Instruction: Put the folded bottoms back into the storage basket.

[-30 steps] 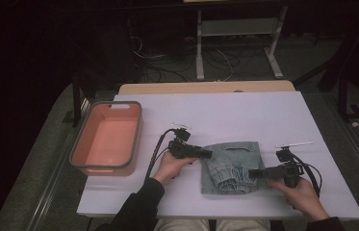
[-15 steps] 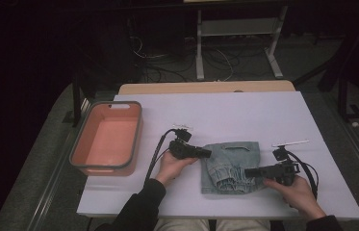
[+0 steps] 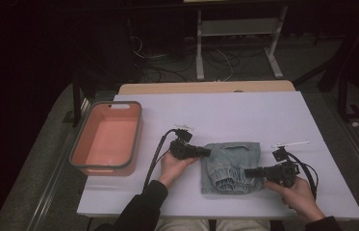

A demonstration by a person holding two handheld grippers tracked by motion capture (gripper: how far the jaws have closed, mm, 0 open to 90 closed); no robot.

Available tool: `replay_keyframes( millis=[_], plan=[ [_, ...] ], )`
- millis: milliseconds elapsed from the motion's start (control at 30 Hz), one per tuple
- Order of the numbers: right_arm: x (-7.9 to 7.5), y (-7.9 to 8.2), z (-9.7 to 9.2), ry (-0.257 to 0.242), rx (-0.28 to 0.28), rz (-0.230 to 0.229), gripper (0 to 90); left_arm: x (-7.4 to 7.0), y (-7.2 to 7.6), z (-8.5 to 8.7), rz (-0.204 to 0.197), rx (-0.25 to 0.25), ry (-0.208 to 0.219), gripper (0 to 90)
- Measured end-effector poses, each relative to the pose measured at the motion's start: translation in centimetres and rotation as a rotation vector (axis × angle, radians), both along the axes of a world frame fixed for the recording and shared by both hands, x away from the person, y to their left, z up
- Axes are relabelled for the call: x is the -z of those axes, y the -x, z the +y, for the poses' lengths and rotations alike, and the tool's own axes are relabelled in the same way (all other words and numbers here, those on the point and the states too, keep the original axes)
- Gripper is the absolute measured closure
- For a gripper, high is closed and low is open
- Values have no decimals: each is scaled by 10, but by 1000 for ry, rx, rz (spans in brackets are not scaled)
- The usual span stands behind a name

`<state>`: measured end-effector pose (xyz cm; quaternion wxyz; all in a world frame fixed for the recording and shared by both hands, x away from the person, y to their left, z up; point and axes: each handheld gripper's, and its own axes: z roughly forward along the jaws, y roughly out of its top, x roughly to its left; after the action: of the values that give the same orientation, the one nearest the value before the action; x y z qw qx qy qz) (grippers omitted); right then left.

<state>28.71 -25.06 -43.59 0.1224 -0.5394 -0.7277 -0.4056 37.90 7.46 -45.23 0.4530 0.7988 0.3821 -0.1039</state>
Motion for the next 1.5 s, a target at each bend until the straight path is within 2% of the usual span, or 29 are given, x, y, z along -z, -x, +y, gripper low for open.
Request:
replay_keyframes(
  millis=[833,1200,1500],
  plan=[
    [-7,9,1,23,-17,-51,629,-14,4,1,-48,9,23,834],
    [-19,13,1,11,-12,-116,638,-32,6,8,-88,-4,79,836],
    [-31,16,3,-1,-17,-149,639,-47,9,14,-119,-8,112,836]
  ],
)
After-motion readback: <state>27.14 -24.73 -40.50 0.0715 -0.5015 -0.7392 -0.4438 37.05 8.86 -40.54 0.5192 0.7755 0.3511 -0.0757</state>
